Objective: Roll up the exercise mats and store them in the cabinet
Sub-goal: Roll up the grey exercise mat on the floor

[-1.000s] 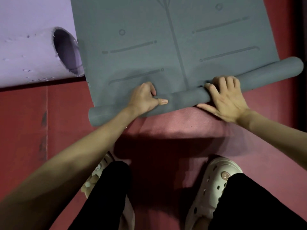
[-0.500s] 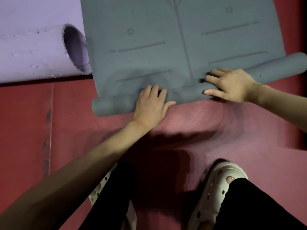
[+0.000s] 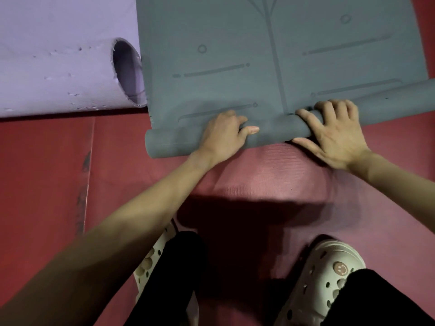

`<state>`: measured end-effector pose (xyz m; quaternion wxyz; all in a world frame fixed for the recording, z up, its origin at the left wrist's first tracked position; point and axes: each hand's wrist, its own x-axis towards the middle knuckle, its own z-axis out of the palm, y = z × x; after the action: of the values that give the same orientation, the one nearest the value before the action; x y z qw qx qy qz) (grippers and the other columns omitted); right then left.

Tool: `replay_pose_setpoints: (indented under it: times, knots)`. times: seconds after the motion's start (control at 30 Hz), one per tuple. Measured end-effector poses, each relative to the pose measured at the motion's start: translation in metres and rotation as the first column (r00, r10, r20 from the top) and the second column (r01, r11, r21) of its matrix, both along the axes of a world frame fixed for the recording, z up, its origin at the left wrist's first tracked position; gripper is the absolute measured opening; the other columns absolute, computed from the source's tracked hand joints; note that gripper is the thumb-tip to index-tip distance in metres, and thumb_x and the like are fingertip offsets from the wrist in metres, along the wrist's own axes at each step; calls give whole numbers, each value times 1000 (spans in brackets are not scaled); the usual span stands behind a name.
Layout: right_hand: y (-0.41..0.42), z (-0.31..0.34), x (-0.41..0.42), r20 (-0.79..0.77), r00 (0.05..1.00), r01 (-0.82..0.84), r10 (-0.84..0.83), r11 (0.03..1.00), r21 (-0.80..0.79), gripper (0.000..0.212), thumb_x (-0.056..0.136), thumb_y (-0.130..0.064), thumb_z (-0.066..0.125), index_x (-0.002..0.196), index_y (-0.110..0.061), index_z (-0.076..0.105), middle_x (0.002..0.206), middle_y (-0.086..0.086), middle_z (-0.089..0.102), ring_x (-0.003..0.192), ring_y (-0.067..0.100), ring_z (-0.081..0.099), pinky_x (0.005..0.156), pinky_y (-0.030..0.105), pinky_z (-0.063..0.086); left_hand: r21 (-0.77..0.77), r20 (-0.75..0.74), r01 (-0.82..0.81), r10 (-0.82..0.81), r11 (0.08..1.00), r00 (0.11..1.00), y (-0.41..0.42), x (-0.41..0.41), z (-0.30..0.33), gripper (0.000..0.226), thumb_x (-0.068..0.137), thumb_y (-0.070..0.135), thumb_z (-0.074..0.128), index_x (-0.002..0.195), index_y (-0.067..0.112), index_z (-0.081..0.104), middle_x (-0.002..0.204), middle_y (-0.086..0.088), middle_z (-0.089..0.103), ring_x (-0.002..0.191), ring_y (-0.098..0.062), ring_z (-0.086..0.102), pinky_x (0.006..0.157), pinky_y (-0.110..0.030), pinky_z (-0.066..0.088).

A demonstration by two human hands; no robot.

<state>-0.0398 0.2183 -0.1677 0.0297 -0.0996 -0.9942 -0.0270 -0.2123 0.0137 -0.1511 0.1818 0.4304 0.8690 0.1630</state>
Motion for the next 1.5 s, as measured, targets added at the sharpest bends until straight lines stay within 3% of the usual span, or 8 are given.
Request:
replay_pose_setpoints:
  times: [0.2,0.43,0.6,0.87,1.07,1.17,1.33,1.5]
  knots:
    - [16,7,-16,51,994,-91,93,995,-39,71,92,-66,23,132,-14,50,105,21,53,92,38,48,86,48,33,78,-370,22,9,997,929,-11,16,-7,43,97,40,40,109,7,64,98,-13,60,89,-31,57,79,-42,45]
    - [30,15,-35,166,971,-160,170,984,-75,75,88,-71,15,128,-19,52,98,17,55,88,36,53,81,45,37,-57,-509,17,-44,998,860,-22,26,-16,68,93,58,39,123,-1,55,114,-15,61,102,-31,57,97,-42,40]
    - [32,14,-40,158,980,-111,125,989,-95,77,87,-72,16,129,-19,53,102,18,53,92,35,51,85,46,36,-201,-505,-13,-92,980,859,-7,13,-4,57,92,55,31,102,6,58,96,-10,62,86,-28,56,80,-39,41]
    - [13,-1,-19,-9,999,-43,43,998,38,69,96,-61,33,145,-13,36,126,28,45,114,42,44,107,54,24,-362,-319,31,-155,932,935,14,-12,12,50,101,50,30,113,6,50,118,-15,57,111,-33,52,92,-42,37]
    - [24,3,-39,76,996,-46,48,999,-27,76,90,-71,23,138,-16,44,112,22,52,98,39,48,96,50,30,-238,-398,-4,-94,971,913,8,-12,3,61,96,54,19,108,9,57,105,-13,59,99,-32,55,85,-42,40]
    - [34,11,-53,178,983,-33,49,995,-91,85,82,-78,14,138,-21,43,110,19,52,101,38,50,96,49,31,-163,-471,-17,-62,986,880,-1,-1,-6,67,94,57,25,130,7,53,113,-16,58,103,-34,54,94,-48,40]
    - [43,22,-68,334,939,-16,75,984,-175,106,65,-91,-5,141,-30,37,113,14,51,108,35,47,97,46,30,-281,-491,-36,-111,959,864,3,-3,-3,74,93,65,30,141,10,41,125,-15,52,108,-34,50,99,-50,36]
    - [41,12,-62,103,993,-47,61,990,-133,87,85,-78,12,141,-21,46,115,20,53,103,38,50,98,49,33,-364,-390,-2,-151,931,908,20,-19,8,66,94,64,32,135,13,39,125,-12,49,109,-33,48,93,-46,34]
